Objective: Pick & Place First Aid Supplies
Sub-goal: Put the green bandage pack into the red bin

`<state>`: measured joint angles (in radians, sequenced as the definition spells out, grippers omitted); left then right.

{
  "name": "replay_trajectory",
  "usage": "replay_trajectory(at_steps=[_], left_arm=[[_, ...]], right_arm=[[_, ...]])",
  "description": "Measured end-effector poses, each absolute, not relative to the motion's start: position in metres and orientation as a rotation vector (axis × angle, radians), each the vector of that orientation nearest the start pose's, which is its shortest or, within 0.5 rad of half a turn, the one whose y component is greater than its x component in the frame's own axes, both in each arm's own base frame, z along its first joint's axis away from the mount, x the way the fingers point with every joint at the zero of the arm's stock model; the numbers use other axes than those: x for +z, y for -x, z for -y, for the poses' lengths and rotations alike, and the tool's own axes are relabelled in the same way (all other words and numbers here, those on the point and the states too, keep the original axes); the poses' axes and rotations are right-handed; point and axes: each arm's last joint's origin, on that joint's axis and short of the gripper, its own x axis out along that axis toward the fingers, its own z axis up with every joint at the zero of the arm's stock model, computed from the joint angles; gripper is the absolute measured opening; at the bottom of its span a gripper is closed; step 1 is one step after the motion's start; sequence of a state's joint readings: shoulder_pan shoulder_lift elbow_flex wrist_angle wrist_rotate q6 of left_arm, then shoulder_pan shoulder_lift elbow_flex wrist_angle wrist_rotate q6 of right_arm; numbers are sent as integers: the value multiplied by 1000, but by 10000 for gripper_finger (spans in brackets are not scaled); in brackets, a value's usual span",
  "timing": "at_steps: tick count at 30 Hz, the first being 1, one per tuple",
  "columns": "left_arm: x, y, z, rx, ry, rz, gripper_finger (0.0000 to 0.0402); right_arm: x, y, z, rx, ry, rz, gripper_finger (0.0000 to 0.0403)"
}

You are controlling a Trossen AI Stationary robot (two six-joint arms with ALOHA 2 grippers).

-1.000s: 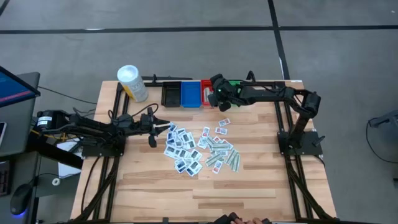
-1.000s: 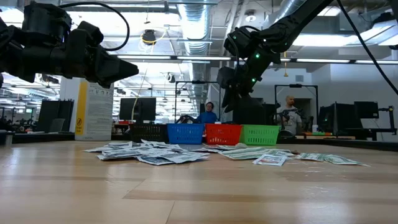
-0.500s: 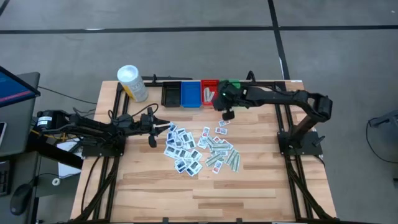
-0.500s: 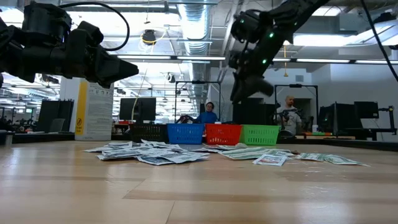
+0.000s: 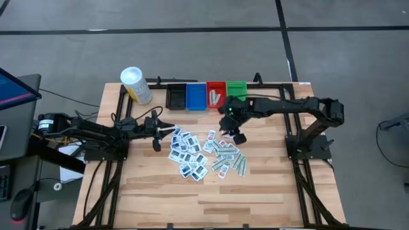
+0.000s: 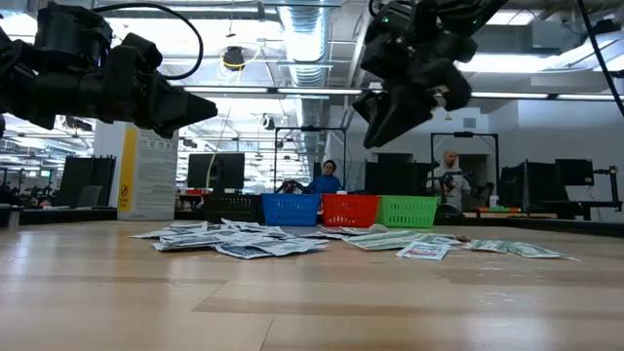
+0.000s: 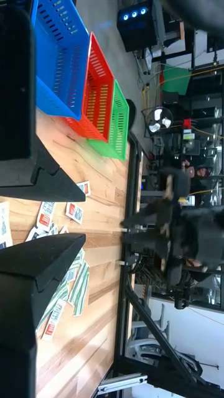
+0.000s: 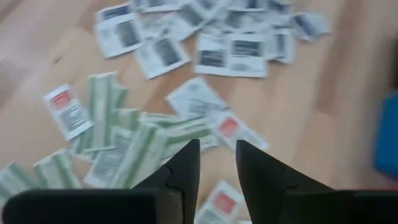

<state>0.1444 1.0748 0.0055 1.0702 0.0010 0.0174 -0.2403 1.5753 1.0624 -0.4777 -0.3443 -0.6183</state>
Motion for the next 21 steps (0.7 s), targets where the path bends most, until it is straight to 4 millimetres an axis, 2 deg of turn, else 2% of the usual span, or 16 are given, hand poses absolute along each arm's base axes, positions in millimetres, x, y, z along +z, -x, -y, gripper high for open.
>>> replay_trajectory(at_steps=[6,9,13,18,21], left_arm=[[150,-160,-23,143,-17,0,93],[150,-160,-23,143,0,1,93],[150,-160,-23,143,9,2,93],[150,-160,-23,143,36,3,93],[150,-160,-23,143,43,3,93]], right_arm=[[195,-311,44,481,357,-899,98],[183,-319,39,495,373,-877,98],[159,-325,37,529,368,-936,98],[140,-331,36,553,377,-960,98],[136,-334,36,552,380,-954,98]])
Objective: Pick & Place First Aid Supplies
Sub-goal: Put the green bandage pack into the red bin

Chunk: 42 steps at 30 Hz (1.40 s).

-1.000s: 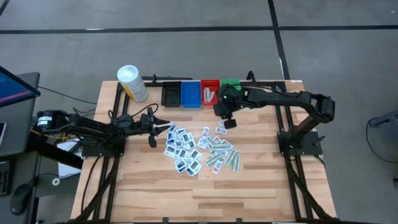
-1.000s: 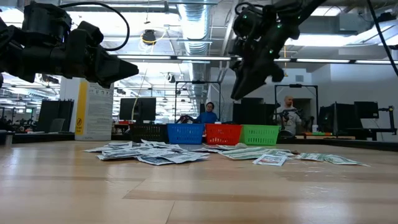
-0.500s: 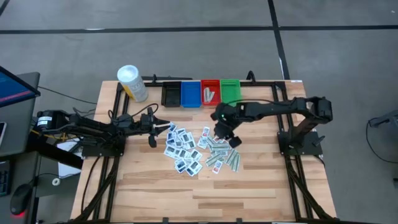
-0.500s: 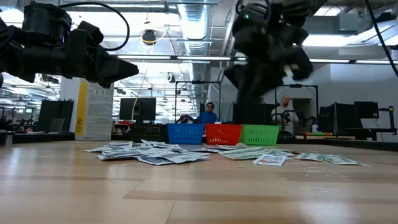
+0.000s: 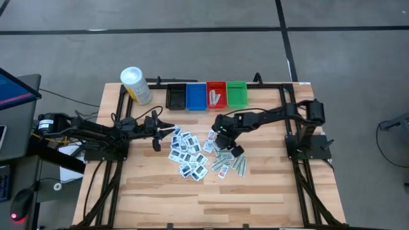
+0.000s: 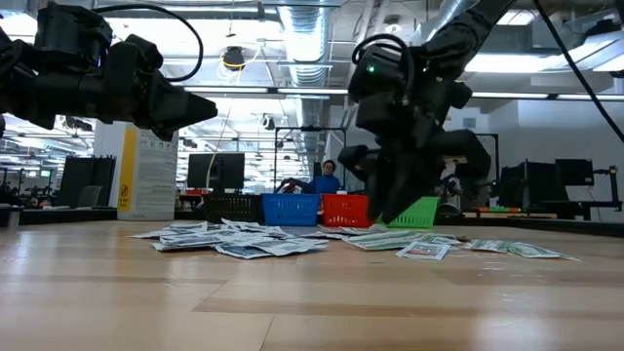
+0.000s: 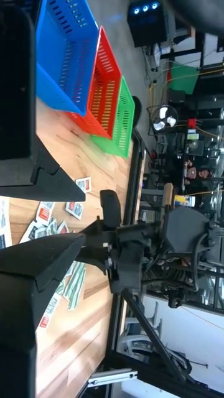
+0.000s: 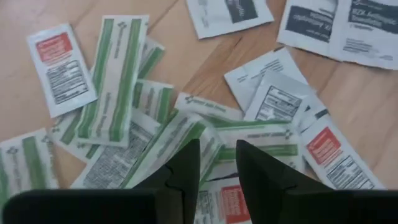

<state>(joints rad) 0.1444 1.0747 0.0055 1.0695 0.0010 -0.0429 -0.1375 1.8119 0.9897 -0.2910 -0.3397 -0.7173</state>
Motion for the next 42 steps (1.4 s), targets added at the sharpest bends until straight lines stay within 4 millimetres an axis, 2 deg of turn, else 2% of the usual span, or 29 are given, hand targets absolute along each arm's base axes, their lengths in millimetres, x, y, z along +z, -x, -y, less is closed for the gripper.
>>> replay_trajectory(at_steps=[26,35,42], left_arm=[[150,-160,-23,143,43,4,93],[150,-160,-23,143,43,4,93],[150,-160,-23,143,43,4,93]], right_arm=[[133,-335,37,547,379,-954,98],[118,-326,36,533,385,-931,98],[117,-324,36,529,384,-934,98]])
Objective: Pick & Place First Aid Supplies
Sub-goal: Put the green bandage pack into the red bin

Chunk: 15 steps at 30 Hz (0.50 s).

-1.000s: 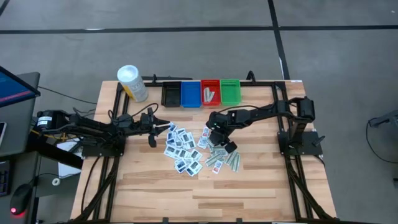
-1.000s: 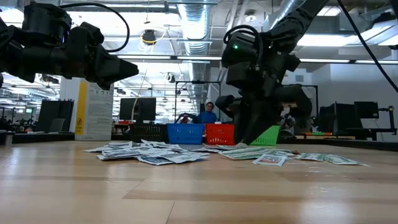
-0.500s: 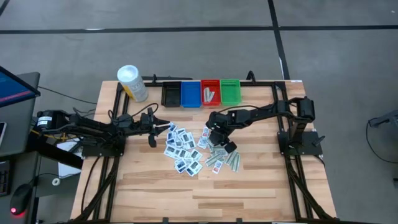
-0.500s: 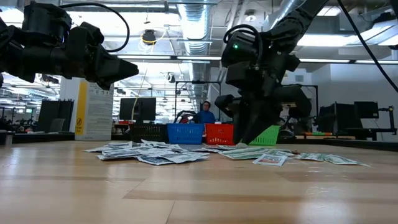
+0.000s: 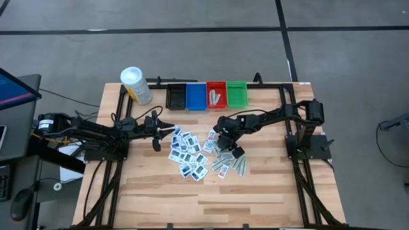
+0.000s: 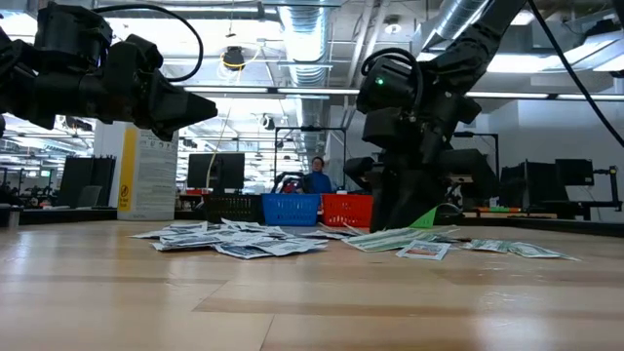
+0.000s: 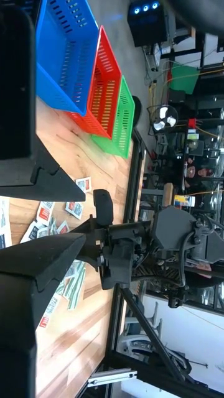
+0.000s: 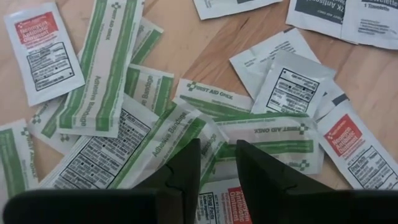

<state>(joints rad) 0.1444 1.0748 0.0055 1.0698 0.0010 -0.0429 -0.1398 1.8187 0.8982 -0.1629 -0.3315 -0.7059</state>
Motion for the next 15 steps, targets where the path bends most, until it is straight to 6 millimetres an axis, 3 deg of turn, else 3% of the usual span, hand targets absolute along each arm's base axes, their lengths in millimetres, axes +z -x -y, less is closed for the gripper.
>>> replay_trajectory(at_steps=[6,15], left_arm=[[150,-160,-23,143,43,4,93],[150,-160,-23,143,43,4,93]], right_arm=[[117,-323,36,528,384,-935,90],[116,-323,36,528,385,-936,42]])
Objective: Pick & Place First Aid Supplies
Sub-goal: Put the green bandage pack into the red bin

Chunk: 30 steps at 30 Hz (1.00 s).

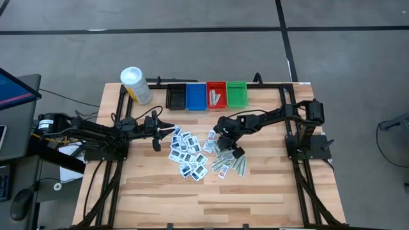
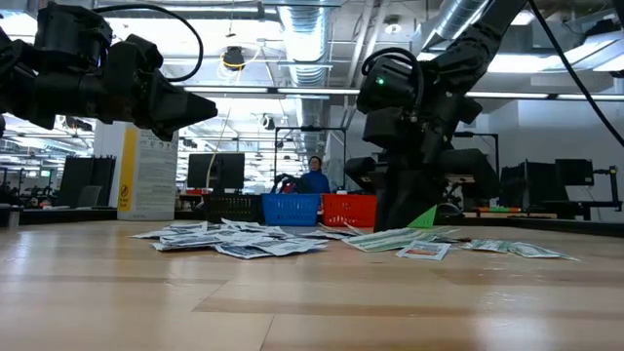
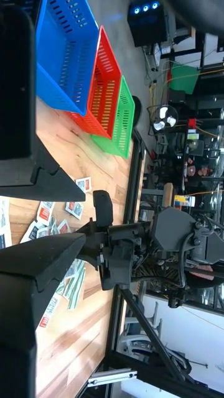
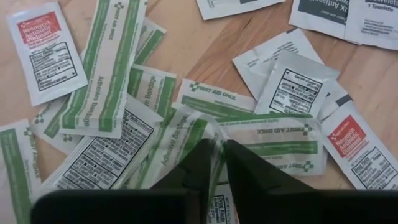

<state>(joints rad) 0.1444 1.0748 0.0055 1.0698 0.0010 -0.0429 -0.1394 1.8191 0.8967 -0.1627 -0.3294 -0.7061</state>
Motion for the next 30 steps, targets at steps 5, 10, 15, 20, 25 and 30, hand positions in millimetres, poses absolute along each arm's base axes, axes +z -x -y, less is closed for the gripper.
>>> replay_trajectory(at_steps=[5,10,15,20,25,30], left_arm=[[150,-160,-23,143,43,4,93],[150,-160,-23,143,43,4,93],[150,-160,-23,143,43,3,93],[150,-160,-23,143,43,3,93],[150,-160,-23,143,43,1,93],[149,-160,-23,143,43,-1,93]], right_arm=[[116,-323,36,526,386,-936,15],[116,-323,36,526,387,-938,2],[116,-323,36,525,387,-937,2],[122,-321,36,519,392,-941,1],[139,-326,37,493,417,-890,1],[154,-326,39,425,464,-868,1]])
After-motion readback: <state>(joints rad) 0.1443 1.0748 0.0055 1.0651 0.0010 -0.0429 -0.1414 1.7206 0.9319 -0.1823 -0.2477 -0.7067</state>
